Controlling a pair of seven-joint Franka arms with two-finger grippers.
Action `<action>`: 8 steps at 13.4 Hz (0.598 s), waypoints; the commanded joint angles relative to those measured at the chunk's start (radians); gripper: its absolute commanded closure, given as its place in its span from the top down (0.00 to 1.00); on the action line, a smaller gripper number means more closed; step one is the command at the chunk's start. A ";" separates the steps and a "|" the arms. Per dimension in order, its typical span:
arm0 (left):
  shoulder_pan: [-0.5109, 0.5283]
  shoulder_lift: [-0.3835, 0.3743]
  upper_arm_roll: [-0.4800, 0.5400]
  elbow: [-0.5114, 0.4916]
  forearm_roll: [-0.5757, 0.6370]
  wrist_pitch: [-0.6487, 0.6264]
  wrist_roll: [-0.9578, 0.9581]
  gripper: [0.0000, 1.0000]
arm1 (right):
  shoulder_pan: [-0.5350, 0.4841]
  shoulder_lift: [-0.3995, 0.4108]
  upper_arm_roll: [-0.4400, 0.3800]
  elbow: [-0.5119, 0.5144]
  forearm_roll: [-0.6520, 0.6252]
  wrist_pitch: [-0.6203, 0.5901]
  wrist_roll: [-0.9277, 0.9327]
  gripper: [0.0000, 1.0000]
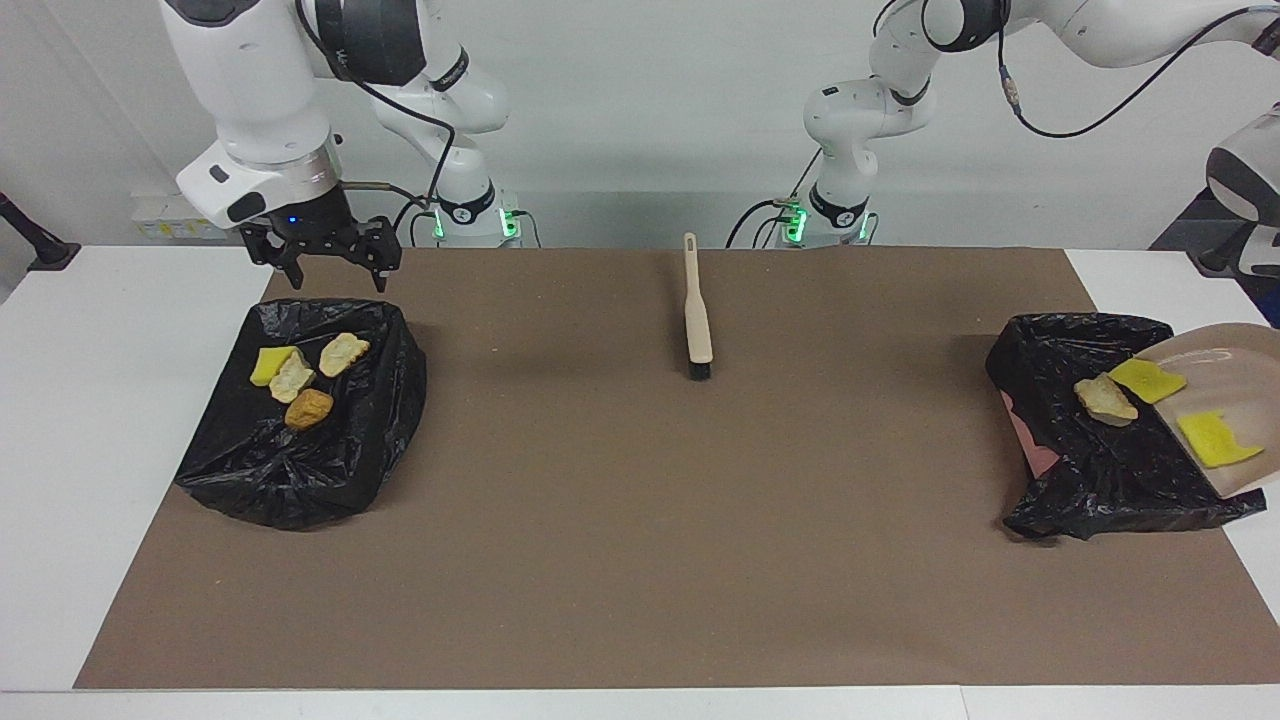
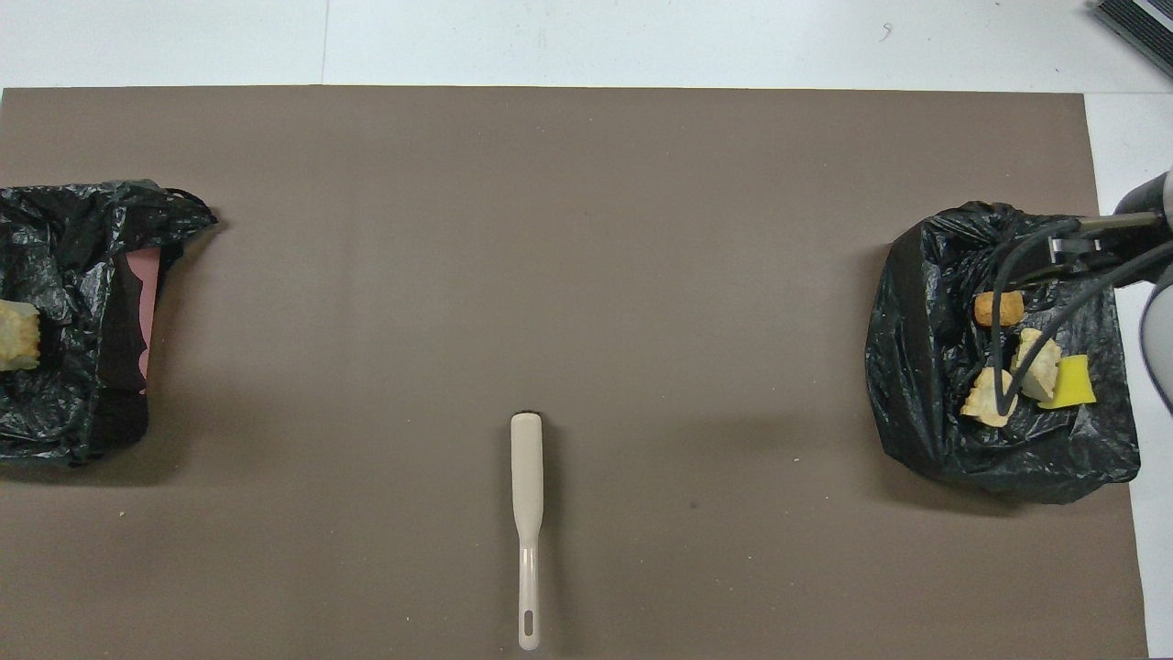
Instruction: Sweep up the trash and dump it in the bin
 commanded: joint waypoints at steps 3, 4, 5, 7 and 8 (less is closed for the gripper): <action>-0.082 -0.083 0.009 -0.099 0.211 -0.101 -0.200 0.00 | -0.052 -0.052 0.002 -0.078 0.060 0.027 0.015 1.00; -0.099 -0.091 0.009 -0.093 0.233 -0.139 -0.207 0.00 | -0.063 -0.055 0.004 -0.087 0.065 0.030 0.013 1.00; -0.114 -0.112 0.006 -0.095 0.233 -0.171 -0.206 0.00 | -0.066 -0.057 0.004 -0.085 0.082 0.027 0.015 1.00; -0.148 -0.146 -0.001 -0.098 0.222 -0.236 -0.211 0.00 | -0.070 -0.052 0.002 -0.076 0.093 0.031 0.007 1.00; -0.173 -0.150 -0.002 -0.099 0.201 -0.268 -0.217 0.00 | -0.071 -0.051 0.004 -0.067 0.096 0.027 0.001 1.00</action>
